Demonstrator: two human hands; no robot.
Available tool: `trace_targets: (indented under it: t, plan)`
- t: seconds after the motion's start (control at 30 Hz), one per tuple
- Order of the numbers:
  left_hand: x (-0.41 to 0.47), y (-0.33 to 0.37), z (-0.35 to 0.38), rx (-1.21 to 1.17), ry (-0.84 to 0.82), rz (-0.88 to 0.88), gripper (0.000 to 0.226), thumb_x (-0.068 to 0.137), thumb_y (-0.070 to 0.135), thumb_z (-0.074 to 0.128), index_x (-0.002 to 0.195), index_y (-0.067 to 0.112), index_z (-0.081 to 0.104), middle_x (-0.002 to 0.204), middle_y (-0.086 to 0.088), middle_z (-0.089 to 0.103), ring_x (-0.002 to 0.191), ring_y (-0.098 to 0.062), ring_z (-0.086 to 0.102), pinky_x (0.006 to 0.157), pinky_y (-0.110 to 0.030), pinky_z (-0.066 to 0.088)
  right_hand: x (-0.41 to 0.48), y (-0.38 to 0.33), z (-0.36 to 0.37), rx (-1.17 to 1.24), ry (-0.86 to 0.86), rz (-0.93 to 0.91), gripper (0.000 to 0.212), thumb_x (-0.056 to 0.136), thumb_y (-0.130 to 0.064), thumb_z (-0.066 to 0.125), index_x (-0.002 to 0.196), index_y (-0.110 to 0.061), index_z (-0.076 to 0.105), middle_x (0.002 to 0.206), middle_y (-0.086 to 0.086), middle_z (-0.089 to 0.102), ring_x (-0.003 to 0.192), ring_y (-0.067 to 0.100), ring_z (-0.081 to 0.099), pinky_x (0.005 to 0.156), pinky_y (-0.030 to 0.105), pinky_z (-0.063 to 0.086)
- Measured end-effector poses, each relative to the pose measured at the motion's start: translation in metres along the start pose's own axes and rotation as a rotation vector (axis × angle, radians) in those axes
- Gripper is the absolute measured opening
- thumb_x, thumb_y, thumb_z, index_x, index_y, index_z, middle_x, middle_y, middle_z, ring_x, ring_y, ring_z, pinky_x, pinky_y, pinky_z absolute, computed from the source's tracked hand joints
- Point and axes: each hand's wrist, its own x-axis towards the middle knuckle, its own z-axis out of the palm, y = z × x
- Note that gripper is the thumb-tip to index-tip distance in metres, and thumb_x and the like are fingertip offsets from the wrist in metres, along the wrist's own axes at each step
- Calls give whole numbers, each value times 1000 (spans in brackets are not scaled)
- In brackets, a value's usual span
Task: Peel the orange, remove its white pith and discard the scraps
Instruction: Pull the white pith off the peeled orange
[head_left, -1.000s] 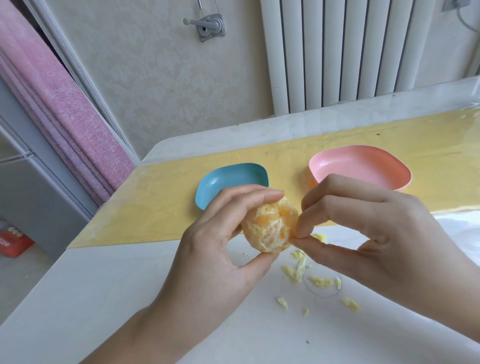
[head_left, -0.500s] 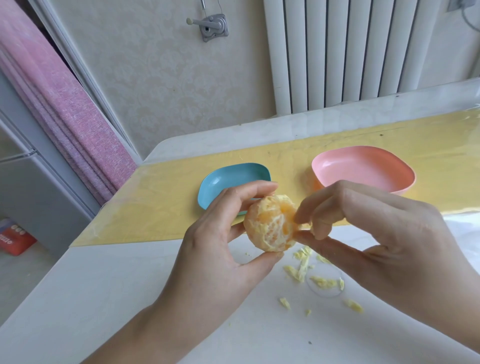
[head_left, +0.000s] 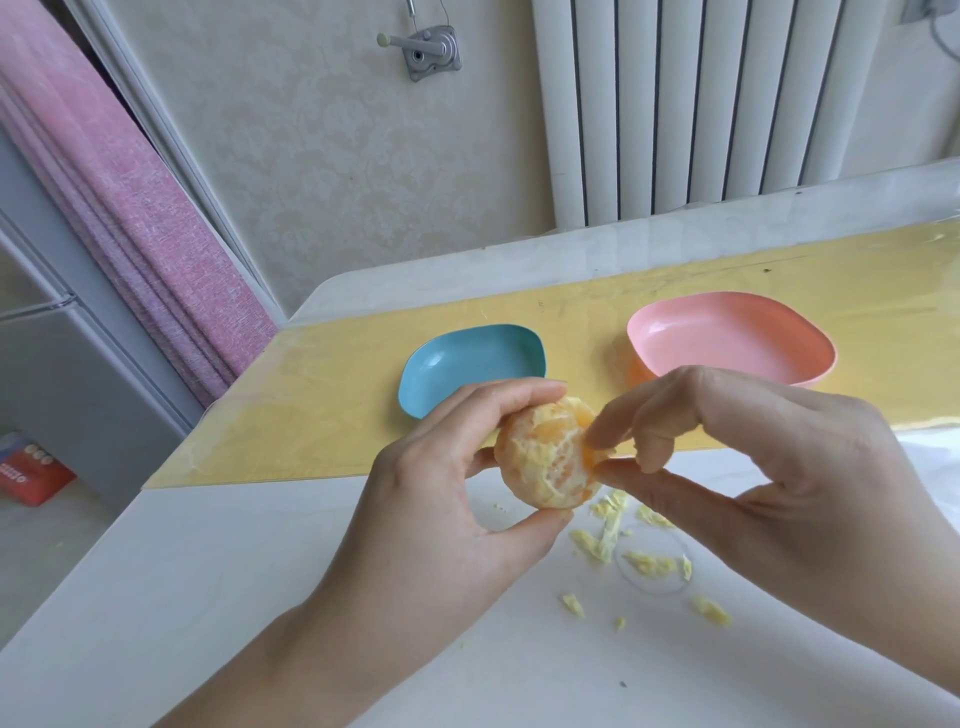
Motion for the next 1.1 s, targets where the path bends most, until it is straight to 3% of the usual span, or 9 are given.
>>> trace_targets:
  t: [0.17, 0.33, 0.43, 0.6, 0.7, 0.8, 0.9, 1.1]
  plan:
    - [0, -2, 0, 83, 13, 53, 58, 64, 12, 79, 118, 28, 63, 113, 19, 61, 106, -4, 60, 86, -10, 47, -1, 1, 0, -1, 4, -8, 23, 82, -15, 71, 72, -13, 50, 79, -8, 65, 75, 5, 60, 63, 11, 44]
    - [-1, -2, -1, 186, 21, 114, 58, 67, 12, 78, 120, 26, 61, 119, 19, 59, 113, -8, 57, 90, -24, 50, 0, 3, -3, 40, -65, -20, 25, 80, -10, 69, 75, -18, 46, 78, -9, 62, 70, 9, 59, 57, 21, 45]
    - [-1, -2, -2, 176, 28, 108, 58, 66, 12, 78, 120, 26, 62, 118, 19, 59, 113, -8, 57, 89, -23, 50, -2, 5, -3, 46, -123, -12, 28, 83, -8, 64, 81, -25, 42, 80, -9, 59, 69, 15, 58, 55, 26, 44]
    - [-1, 1, -2, -10, 20, -19, 59, 60, 12, 81, 114, 31, 65, 107, 19, 64, 103, -4, 61, 82, -10, 49, -1, 5, -3, 62, -124, -2, 29, 83, -4, 62, 85, -25, 41, 84, -12, 56, 74, 11, 56, 60, 15, 43]
    - [0, 2, -4, -146, -5, -131, 60, 57, 16, 83, 110, 37, 66, 102, 16, 68, 100, -4, 64, 81, -12, 51, -2, 5, -1, 57, -99, 5, 21, 84, -6, 63, 87, -20, 48, 86, -15, 55, 80, 5, 56, 66, 9, 41]
    - [1, 3, -6, -187, -26, -172, 60, 57, 18, 83, 109, 40, 65, 103, 14, 69, 100, -5, 64, 83, -15, 51, -1, 4, -2, 30, -49, 31, 10, 86, -21, 63, 96, -21, 61, 85, -15, 57, 84, -3, 56, 71, 1, 36]
    - [2, 3, -7, -188, -35, -171, 61, 57, 18, 83, 110, 42, 65, 104, 14, 69, 101, -5, 64, 84, -15, 51, 1, 3, -4, 39, -45, 68, 20, 84, -29, 64, 102, -22, 70, 87, -11, 59, 81, -2, 57, 68, 1, 37]
    - [0, 4, -4, -132, -33, -137, 62, 57, 13, 81, 110, 41, 66, 102, 19, 68, 100, -1, 64, 80, -6, 47, 1, 5, -6, -38, -33, 56, 8, 81, -29, 72, 87, -24, 75, 80, -10, 59, 70, 3, 55, 62, 5, 37]
